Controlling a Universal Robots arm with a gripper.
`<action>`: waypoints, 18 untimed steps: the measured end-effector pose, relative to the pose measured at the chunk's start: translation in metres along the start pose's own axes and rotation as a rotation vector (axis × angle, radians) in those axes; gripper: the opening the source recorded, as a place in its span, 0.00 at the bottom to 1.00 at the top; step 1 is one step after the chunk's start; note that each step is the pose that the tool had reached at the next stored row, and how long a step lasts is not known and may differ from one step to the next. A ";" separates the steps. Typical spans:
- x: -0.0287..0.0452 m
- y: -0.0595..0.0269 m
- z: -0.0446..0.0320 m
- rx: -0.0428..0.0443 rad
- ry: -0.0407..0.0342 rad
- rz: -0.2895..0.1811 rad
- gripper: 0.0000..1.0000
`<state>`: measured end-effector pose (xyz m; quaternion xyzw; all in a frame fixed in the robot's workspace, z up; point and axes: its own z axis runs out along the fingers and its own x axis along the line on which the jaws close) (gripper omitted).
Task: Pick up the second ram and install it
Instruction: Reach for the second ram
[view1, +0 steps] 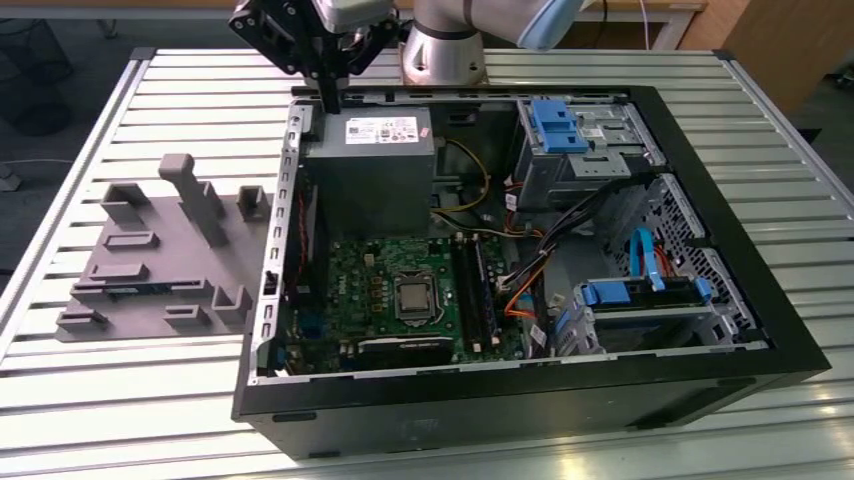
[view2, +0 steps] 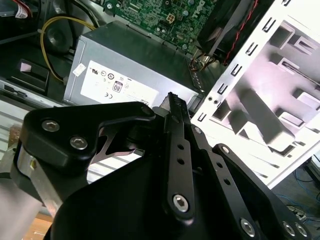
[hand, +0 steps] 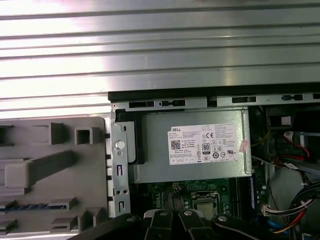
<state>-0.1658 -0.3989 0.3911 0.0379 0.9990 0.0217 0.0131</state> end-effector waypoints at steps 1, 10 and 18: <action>0.0005 0.0000 0.0000 0.0000 0.0000 0.000 0.11; 0.0044 -0.0004 0.0003 0.0000 0.0000 0.000 0.11; 0.0074 -0.0006 0.0006 0.0000 0.0000 0.000 0.11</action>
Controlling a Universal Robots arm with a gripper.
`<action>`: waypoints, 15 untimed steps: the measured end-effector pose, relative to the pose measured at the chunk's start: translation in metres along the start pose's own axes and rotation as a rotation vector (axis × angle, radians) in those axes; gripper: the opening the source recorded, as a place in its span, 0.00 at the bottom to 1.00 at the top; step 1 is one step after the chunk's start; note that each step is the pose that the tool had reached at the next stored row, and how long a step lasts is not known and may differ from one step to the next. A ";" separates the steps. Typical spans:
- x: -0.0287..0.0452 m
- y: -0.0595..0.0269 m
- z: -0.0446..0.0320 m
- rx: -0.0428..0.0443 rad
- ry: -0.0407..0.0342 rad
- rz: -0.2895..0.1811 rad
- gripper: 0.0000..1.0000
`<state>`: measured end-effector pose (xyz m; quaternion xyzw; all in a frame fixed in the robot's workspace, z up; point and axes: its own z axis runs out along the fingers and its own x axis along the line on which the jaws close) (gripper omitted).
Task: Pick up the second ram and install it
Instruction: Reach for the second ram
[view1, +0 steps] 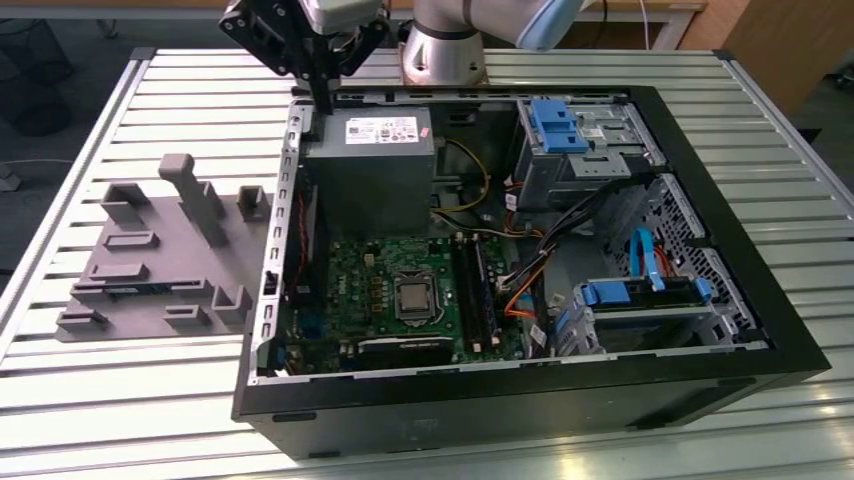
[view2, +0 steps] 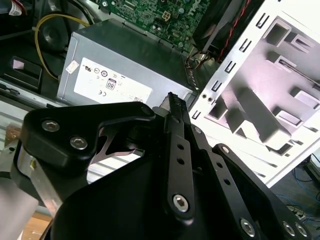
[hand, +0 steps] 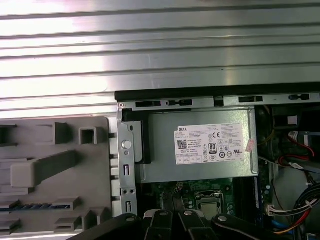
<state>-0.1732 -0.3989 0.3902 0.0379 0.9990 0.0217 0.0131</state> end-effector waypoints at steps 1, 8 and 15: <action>0.0008 -0.0001 0.0000 0.0001 0.0000 0.000 0.11; 0.0055 -0.0004 0.0003 0.0000 0.0000 0.000 0.11; 0.0101 -0.0008 0.0005 0.0000 0.0000 0.000 0.11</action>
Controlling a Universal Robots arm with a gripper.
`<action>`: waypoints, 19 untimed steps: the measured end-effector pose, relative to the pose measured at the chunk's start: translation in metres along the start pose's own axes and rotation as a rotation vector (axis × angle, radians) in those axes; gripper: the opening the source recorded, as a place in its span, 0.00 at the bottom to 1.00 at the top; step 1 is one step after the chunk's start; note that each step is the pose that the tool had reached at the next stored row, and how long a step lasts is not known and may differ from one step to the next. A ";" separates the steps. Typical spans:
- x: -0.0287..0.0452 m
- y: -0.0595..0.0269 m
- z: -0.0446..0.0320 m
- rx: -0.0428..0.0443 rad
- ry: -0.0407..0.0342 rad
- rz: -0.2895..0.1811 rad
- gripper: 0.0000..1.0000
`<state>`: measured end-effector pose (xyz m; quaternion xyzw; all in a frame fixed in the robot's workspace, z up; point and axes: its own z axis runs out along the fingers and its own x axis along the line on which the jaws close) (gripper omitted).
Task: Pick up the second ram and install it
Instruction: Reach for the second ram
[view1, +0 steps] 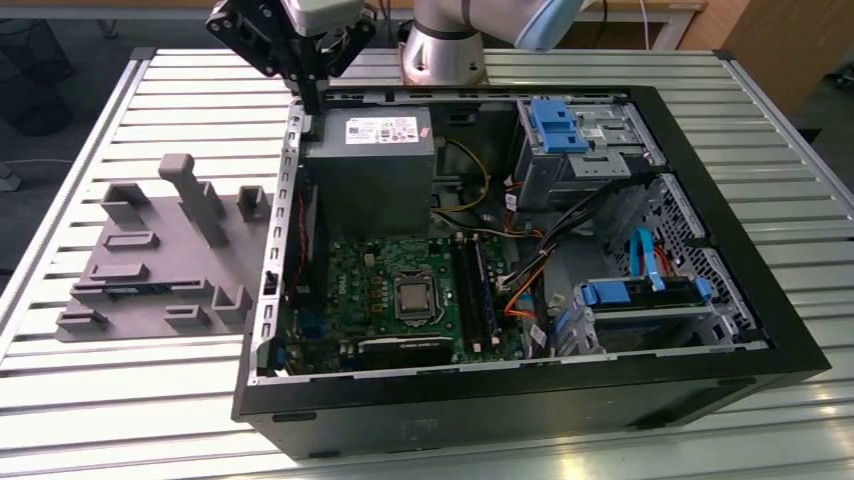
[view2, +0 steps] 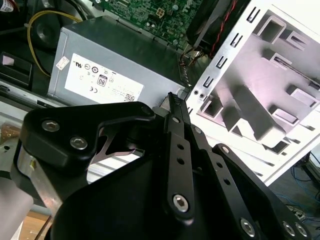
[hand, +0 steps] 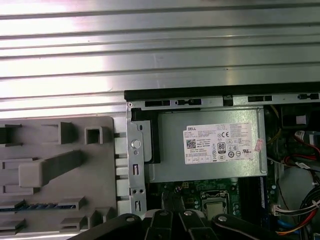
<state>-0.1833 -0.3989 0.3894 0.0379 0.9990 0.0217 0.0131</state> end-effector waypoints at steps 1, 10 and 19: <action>0.0006 0.0000 0.0000 0.0000 0.0000 0.000 0.11; 0.0059 -0.0005 0.0003 0.0000 0.0000 0.000 0.11; 0.0117 -0.0009 0.0006 0.0000 0.0000 0.000 0.11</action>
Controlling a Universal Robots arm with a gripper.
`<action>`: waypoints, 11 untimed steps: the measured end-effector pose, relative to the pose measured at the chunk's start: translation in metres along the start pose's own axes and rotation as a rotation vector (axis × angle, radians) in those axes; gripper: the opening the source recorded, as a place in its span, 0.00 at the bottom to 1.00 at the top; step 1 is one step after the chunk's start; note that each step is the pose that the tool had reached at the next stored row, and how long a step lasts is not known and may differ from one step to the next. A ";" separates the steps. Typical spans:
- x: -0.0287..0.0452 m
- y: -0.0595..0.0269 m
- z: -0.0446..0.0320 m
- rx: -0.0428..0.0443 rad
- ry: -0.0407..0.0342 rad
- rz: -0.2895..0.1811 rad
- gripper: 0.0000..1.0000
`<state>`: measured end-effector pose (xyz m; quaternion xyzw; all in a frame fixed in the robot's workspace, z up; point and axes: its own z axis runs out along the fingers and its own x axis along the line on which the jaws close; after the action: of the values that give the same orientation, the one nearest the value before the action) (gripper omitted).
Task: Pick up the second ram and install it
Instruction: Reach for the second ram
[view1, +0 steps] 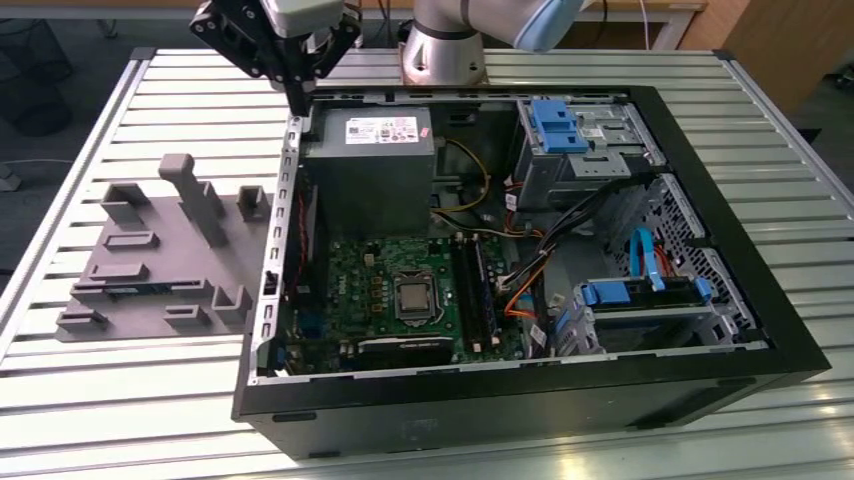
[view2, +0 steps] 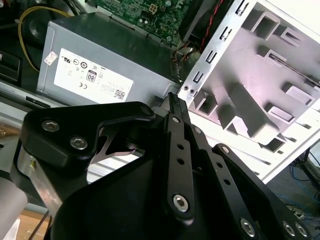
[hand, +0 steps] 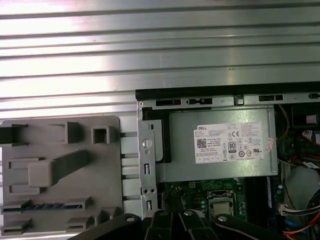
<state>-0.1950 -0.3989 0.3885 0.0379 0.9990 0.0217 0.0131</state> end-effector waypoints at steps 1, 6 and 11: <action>0.0007 -0.0001 0.0000 0.0001 0.0000 0.000 0.11; 0.0039 -0.0003 0.0001 0.0000 0.0001 0.000 0.11; 0.0072 -0.0006 0.0003 0.0000 0.0000 0.000 0.11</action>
<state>-0.2021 -0.3989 0.3880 0.0379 0.9990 0.0217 0.0131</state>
